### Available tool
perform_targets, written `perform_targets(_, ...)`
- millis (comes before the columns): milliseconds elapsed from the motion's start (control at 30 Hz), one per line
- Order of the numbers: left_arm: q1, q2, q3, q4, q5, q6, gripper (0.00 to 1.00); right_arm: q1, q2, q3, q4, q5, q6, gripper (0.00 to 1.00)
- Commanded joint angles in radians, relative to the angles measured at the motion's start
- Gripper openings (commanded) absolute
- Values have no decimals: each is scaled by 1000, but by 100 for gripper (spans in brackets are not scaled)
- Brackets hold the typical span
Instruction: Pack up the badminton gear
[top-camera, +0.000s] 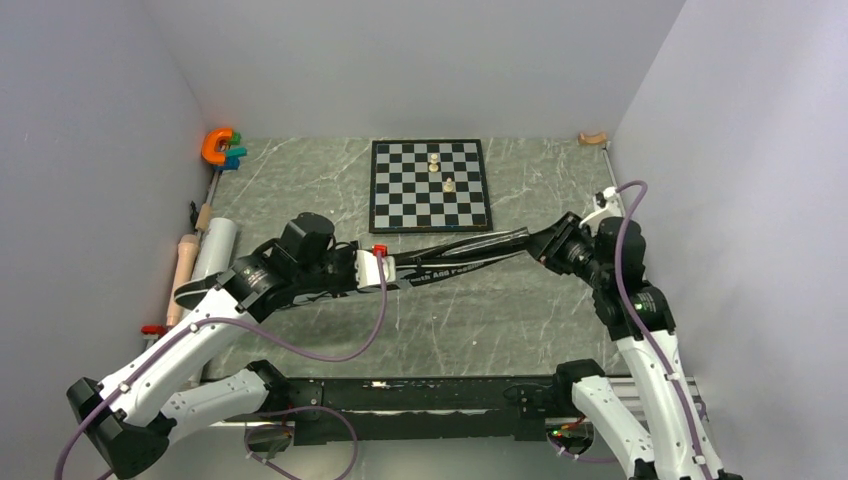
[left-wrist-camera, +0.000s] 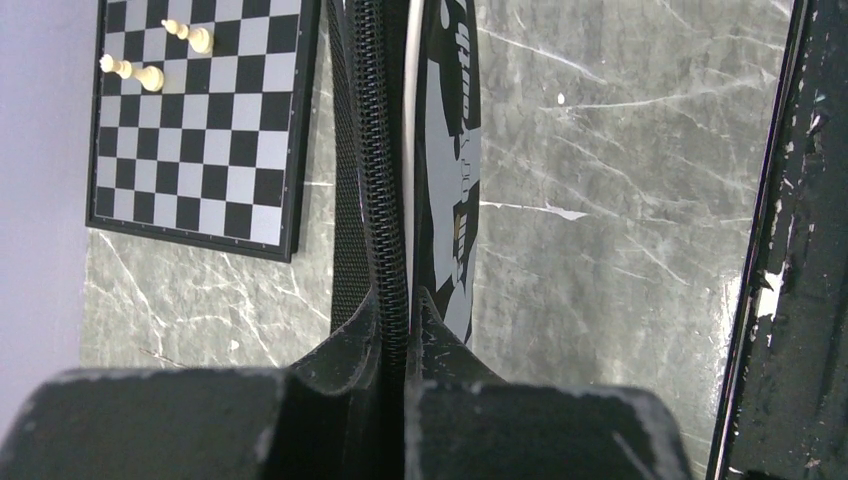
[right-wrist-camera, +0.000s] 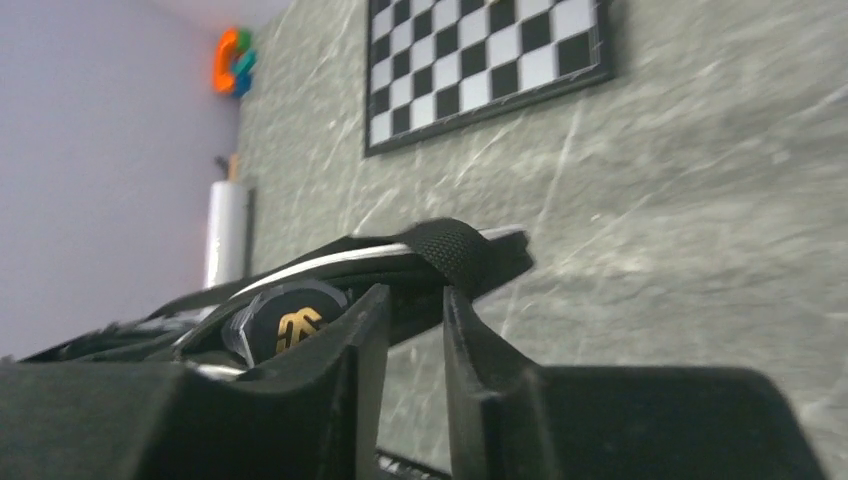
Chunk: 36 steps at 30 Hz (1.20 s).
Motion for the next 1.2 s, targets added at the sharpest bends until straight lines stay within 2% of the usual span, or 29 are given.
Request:
perform_targets(0, -5, -49, 55, 130, 37, 9, 0, 3, -10, 141, -155, 242, -107, 34)
perform_targets(133, -6, -56, 53, 123, 37, 12, 0, 3, -21, 204, -187, 323, -131, 35)
perform_targets(267, -6, -64, 50, 120, 37, 12, 0, 3, -44, 232, -167, 327, -122, 30)
perform_targets(400, -6, -66, 47, 120, 39, 10, 0, 3, -56, 230, -101, 245, -92, 16)
perform_targets(667, -1, -61, 55, 114, 43, 10, 0, 3, -20, 150, 42, 40, -19, 1)
perform_targets(1000, 1, -51, 56, 123, 47, 9, 0, 10, -27, 66, 124, -90, 28, 0)
perform_targets(1167, 1, -42, 58, 126, 52, 6, 0, 54, -19, 50, 150, -126, 33, 0)
